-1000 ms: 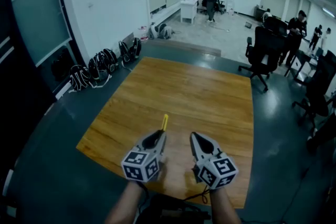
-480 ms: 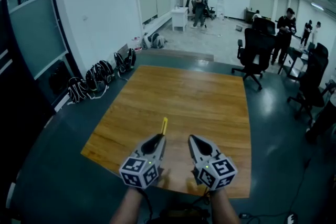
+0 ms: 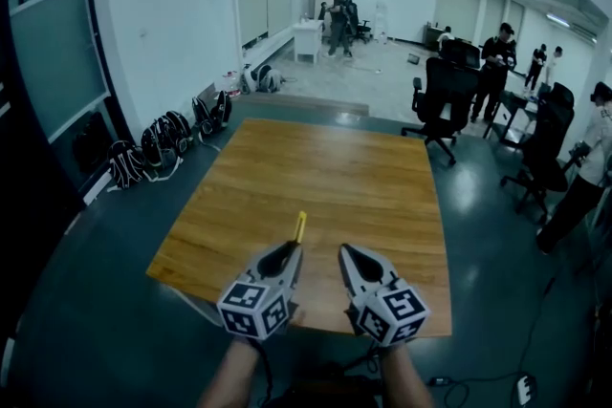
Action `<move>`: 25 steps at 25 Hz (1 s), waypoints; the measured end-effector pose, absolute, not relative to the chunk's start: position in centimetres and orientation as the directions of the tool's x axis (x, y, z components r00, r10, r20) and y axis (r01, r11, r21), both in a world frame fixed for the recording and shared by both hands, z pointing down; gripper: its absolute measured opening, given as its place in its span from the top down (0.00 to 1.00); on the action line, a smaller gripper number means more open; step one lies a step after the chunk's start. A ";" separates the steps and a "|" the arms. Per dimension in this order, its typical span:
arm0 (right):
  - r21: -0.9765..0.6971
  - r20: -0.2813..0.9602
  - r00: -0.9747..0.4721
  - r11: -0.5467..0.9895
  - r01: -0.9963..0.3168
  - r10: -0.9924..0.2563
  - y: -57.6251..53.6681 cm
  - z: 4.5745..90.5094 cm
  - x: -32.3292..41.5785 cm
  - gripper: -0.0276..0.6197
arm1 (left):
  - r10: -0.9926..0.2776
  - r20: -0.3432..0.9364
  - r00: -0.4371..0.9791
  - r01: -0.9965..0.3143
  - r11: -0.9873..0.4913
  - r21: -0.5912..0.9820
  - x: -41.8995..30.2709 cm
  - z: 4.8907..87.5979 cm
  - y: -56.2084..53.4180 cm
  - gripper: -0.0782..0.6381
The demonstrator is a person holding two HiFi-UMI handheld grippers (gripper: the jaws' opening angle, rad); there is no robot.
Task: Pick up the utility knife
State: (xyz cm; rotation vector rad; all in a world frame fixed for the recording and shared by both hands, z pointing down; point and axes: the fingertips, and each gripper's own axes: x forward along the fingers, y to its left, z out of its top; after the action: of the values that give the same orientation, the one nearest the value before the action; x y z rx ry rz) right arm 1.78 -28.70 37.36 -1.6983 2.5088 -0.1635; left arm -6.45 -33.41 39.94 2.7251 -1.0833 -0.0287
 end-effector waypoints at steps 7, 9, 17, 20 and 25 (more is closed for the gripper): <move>-0.134 -0.045 -0.363 0.366 -0.921 -0.931 -27.1 36.9 1.0 0.94 | -0.659 0.045 0.751 -0.654 -0.731 0.194 -6.8 39.5 -31.7 0.79; -0.134 -0.043 -0.360 0.363 -0.922 -0.932 -26.8 36.9 0.7 0.94 | -0.656 0.044 0.754 -0.650 -0.735 0.194 -6.9 39.5 -31.4 0.79; -0.130 -0.049 -0.353 0.357 -0.925 -0.934 -26.3 36.7 0.5 0.94 | -0.649 0.041 0.759 -0.644 -0.740 0.193 -7.1 39.5 -30.8 0.79; -0.130 -0.048 -0.351 0.354 -0.926 -0.935 -26.4 36.7 0.3 0.94 | -0.646 0.041 0.762 -0.641 -0.744 0.191 -7.3 39.5 -30.8 0.79; -0.126 -0.046 -0.353 0.356 -0.926 -0.935 -26.5 36.6 0.8 0.94 | -0.642 0.042 0.765 -0.637 -0.747 0.190 -6.7 39.3 -30.9 0.79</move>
State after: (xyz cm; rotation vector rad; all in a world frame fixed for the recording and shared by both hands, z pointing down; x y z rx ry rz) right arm 0.79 -26.46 36.57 -1.7198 2.4945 -0.1179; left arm -6.73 -30.87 39.29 2.7670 -1.0140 -0.0385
